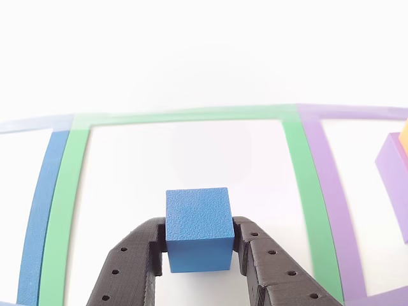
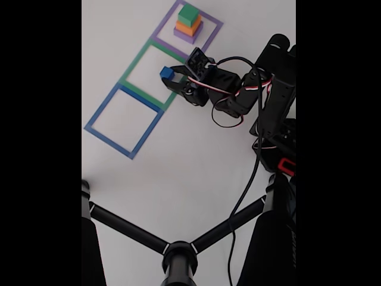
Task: Tower of hanoi
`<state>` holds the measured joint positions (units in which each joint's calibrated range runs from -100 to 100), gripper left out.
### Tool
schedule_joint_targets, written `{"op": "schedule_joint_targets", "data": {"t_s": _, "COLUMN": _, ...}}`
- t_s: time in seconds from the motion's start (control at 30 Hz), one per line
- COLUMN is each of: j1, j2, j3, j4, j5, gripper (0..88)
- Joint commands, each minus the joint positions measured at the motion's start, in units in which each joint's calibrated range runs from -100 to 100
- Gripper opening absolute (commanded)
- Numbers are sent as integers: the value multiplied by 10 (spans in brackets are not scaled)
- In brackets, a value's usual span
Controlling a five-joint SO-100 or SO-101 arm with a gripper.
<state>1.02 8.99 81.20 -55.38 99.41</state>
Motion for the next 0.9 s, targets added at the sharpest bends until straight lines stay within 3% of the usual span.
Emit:
{"op": "schedule_joint_targets", "data": {"t_s": 0.0, "j1": -6, "j2": 22, "j3": -32, "j4": -29, "j5": 6, "gripper": 44}}
{"op": "schedule_joint_targets", "data": {"t_s": 0.67, "j1": -2, "j2": 39, "j3": -19, "j4": -70, "j5": 6, "gripper": 179}}
{"op": "schedule_joint_targets", "data": {"t_s": 0.87, "j1": 6, "j2": -123, "j3": 20, "j4": 43, "j5": 6, "gripper": 185}}
